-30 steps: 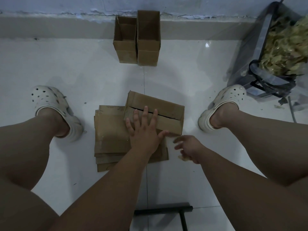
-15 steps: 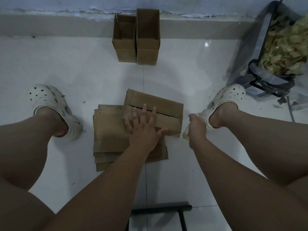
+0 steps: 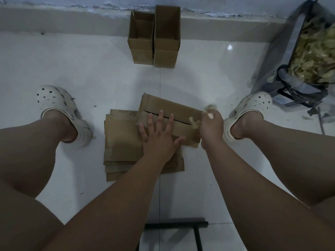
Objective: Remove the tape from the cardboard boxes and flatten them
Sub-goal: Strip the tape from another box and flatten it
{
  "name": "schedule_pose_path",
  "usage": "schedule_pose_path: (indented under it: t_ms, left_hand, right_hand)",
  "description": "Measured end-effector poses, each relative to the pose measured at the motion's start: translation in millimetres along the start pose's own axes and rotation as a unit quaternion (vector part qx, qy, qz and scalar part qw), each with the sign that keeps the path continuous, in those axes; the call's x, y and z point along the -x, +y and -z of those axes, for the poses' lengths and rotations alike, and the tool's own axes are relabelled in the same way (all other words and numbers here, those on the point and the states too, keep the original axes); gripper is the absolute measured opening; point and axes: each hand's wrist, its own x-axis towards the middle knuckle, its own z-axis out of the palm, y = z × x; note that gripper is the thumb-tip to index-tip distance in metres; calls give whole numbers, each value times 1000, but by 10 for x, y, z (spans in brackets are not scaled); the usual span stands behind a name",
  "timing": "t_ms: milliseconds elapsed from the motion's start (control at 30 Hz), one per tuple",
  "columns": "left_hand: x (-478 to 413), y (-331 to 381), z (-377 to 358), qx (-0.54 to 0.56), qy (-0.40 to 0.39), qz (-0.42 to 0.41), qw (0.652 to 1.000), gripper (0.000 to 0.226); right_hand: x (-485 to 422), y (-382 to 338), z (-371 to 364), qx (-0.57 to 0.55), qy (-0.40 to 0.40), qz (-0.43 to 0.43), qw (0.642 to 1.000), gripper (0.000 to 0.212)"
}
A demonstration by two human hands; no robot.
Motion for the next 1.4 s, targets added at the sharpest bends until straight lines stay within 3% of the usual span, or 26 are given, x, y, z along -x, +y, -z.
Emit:
schedule_pose_path:
  t_ms: [133,333,467,600,700,800,867,900,967,1067,1133,1233,1300,1400]
  left_hand:
    - [-8,2,1,7,-2,1,1000,83]
    - [3,15,41,14,-9,-9,1000,83]
    - [2,-2,30,16,-12,-7,1000,82]
    - [-53,-7,67,102,-24,-1,995,79]
    - [-79,-57,133,213,0,15,977,67]
    - [-75,-89,201,288,38,43,956,41]
    - [-77,-69,249,335,55,75,938,15]
    - [-76,-53,262,342,62,87,933,12]
    - [-87,-42,280,338,72,115,931,13]
    - [-147,-41,325,319,85,163,930,18]
    - [-189,-41,355,318,89,205,921,20]
    - [-240,-63,432,377,108,297,871,26]
    - [-269,-88,477,387,97,289,870,28]
    - [-261,-97,467,393,44,211,894,20]
  right_hand:
    - [64,-69,-63,16,-28,34,999,46]
    - [213,-131,-179,53,-12,32,998,34]
    - [291,-66,-201,90,3,79,993,32]
    - [236,-16,-222,109,-16,78,991,21]
    - [182,-18,-221,132,-62,82,986,11]
    - [147,-56,-229,166,-136,84,973,23]
    - [139,-69,-220,173,-156,78,969,33]
    - [136,-65,-211,171,-160,79,969,34]
    - [134,-60,-188,153,-184,77,968,28]
    - [141,-111,-148,67,-293,41,953,19]
    - [95,-158,-61,-15,-369,11,929,31]
    - [-27,-173,127,-167,-417,-75,890,54]
    - [-67,-176,169,-189,-397,-93,893,52]
    - [-10,-216,80,-100,-387,-49,915,20]
